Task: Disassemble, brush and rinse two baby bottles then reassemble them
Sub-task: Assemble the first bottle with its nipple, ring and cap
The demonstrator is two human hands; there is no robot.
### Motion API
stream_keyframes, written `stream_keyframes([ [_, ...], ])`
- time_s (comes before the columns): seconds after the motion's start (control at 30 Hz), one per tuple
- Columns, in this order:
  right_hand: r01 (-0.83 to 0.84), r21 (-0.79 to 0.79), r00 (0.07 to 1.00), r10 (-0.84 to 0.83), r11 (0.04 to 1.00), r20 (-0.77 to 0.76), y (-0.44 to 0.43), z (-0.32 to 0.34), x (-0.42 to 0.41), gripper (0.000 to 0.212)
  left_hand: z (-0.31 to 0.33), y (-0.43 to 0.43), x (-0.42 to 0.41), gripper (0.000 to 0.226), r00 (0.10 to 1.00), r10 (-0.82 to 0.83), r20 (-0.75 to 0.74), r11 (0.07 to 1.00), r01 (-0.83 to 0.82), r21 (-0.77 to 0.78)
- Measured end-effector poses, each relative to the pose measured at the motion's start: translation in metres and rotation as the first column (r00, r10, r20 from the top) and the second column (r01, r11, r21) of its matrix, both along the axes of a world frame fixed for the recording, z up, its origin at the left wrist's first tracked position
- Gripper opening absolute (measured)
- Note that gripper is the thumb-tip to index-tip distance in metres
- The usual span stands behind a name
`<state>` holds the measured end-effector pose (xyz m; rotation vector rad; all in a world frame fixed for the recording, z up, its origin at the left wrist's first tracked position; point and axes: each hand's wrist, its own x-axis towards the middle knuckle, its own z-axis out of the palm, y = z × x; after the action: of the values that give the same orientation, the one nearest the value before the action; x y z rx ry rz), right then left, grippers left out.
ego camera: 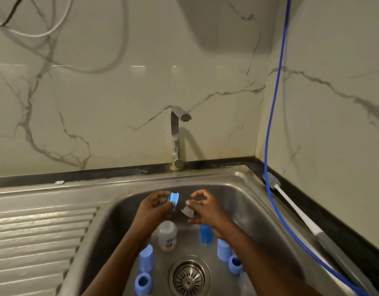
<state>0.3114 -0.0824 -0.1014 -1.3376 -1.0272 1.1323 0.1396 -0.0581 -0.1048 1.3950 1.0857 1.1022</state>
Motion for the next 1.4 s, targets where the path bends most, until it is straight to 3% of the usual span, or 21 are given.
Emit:
stream_keyframes([
  [0.1, 0.07, 0.054, 0.998, -0.07, 0.996, -0.006, 0.004, 0.0, 0.001, 0.028, 0.0, -0.001, 0.002, 0.023, 0.989, -0.02, 0.145, 0.997, 0.031, -0.076],
  [0.27, 0.031, 0.111, 0.947, -0.065, 0.993, 0.314, 0.006, -0.001, -0.004, 0.018, -0.002, -0.002, 0.004, 0.027, 0.976, -0.087, 0.2, 0.991, 0.105, -0.082],
  [0.33, 0.013, 0.126, 0.932, -0.057, 0.992, 0.357, 0.006, 0.0, -0.007, 0.01, -0.001, -0.003, 0.006, 0.027, 0.969, -0.132, 0.209, 0.987, 0.149, -0.066],
  [0.53, 0.023, 0.123, 0.969, -0.052, 0.992, 0.241, 0.004, 0.004, -0.012, 0.023, 0.0, -0.004, 0.007, 0.029, 0.961, -0.163, 0.224, 0.981, 0.182, -0.069],
  [0.67, 0.146, 0.13, 0.954, -0.174, 0.981, 0.243, 0.006, 0.003, -0.013, 0.021, 0.0, -0.003, 0.009, 0.03, 0.971, -0.152, 0.184, 0.985, 0.164, -0.049],
  [0.8, 0.126, 0.108, 0.956, -0.15, 0.986, 0.253, 0.006, 0.003, -0.013, 0.018, -0.002, -0.002, 0.012, 0.03, 0.983, -0.115, 0.145, 0.992, 0.122, -0.042],
  [0.87, 0.104, 0.093, 0.988, -0.114, 0.99, 0.108, 0.004, 0.003, -0.013, 0.018, -0.003, -0.001, 0.012, 0.03, 0.992, -0.049, 0.114, 0.998, 0.052, -0.024],
  [0.97, 0.052, 0.085, 0.966, -0.029, 0.995, -0.256, 0.001, 0.01, -0.016, 0.02, -0.006, 0.001, 0.012, 0.029, 0.997, 0.047, 0.069, 0.999, -0.048, 0.008],
  [1.03, 0.023, 0.09, 0.948, 0.007, 0.996, -0.317, 0.001, 0.012, -0.018, 0.024, -0.006, 0.0, 0.012, 0.029, 0.994, 0.076, 0.079, 0.997, -0.077, 0.02],
  [1.1, 0.001, 0.102, 0.955, 0.03, 0.995, -0.296, 0.001, 0.011, -0.02, 0.026, -0.003, -0.001, 0.011, 0.026, 0.989, 0.071, 0.129, 0.997, -0.073, 0.012],
  [1.2, 0.047, 0.112, 0.978, -0.023, 0.993, -0.206, 0.003, 0.007, -0.022, 0.022, 0.004, -0.004, 0.011, 0.021, 0.97, -0.058, 0.234, 0.998, 0.064, -0.015],
  [1.27, 0.066, 0.122, 0.986, -0.046, 0.99, -0.162, 0.004, 0.005, -0.02, 0.023, 0.005, -0.005, 0.012, 0.022, 0.968, -0.091, 0.234, 0.995, 0.1, -0.025],
  [1.4, -0.032, 0.13, 0.987, 0.052, 0.991, -0.155, 0.002, 0.005, -0.018, 0.021, 0.002, -0.004, 0.011, 0.015, 0.98, 0.022, 0.198, 0.999, -0.017, -0.03],
])
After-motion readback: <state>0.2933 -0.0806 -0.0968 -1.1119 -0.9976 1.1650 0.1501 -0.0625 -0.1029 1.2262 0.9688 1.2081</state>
